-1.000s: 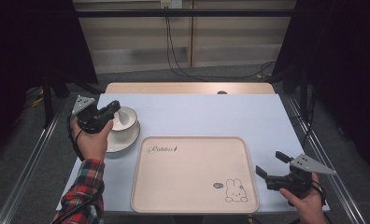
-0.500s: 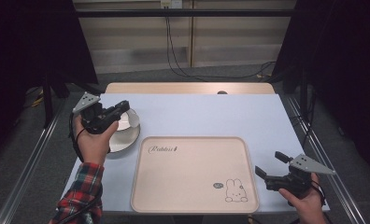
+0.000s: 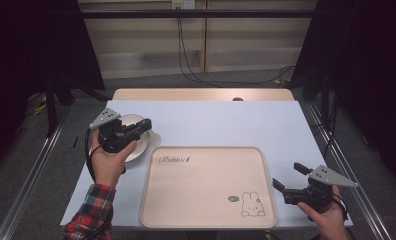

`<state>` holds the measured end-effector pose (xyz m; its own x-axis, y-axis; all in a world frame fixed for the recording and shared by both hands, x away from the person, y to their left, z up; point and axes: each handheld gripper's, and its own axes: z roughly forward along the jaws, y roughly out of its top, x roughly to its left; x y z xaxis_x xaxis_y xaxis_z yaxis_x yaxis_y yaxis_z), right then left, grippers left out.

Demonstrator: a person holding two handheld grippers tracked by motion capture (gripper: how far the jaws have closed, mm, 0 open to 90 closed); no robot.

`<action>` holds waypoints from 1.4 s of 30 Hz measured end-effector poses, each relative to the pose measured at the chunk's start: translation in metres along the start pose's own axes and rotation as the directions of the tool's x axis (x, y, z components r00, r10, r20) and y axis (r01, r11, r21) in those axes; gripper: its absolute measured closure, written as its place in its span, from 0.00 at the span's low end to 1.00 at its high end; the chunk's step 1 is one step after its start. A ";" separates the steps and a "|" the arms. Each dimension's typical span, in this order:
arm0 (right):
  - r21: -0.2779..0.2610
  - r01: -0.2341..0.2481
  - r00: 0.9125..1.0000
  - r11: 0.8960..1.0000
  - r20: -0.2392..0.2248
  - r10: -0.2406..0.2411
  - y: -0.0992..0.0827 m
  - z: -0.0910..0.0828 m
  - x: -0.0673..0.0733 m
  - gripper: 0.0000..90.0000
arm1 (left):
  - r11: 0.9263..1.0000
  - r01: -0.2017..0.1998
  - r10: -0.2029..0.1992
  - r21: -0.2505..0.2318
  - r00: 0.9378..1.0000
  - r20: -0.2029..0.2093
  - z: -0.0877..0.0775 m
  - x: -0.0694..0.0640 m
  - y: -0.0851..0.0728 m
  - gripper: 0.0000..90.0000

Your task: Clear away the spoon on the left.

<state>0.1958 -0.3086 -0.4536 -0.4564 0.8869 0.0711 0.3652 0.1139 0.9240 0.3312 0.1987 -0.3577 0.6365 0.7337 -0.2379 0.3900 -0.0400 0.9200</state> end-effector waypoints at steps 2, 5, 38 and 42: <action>0.000 0.000 1.000 1.000 -0.001 0.000 0.000 0.000 0.000 0.04 | 1.000 -0.004 0.004 0.015 1.000 0.019 0.002 -0.005 -0.004 0.95; 0.003 0.001 1.000 1.000 0.000 -0.001 0.000 0.000 0.000 0.04 | 1.000 -0.004 0.003 0.030 0.999 0.035 0.003 -0.008 -0.009 0.95; 0.018 0.015 1.000 1.000 0.004 -0.015 -0.001 0.002 0.001 0.03 | 0.991 -0.031 0.003 0.131 0.978 0.211 -0.005 -0.053 -0.050 0.95; 0.019 0.017 1.000 1.000 -0.002 -0.017 -0.001 0.003 0.002 0.03 | 0.989 -0.034 0.000 0.145 0.973 0.232 -0.006 -0.058 -0.053 0.95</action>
<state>0.1967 -0.3057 -0.4554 -0.4640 0.8840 0.0562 0.3724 0.1371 0.9179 0.2696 0.1626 -0.3911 0.7732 0.5566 -0.3040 0.4604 -0.1630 0.8726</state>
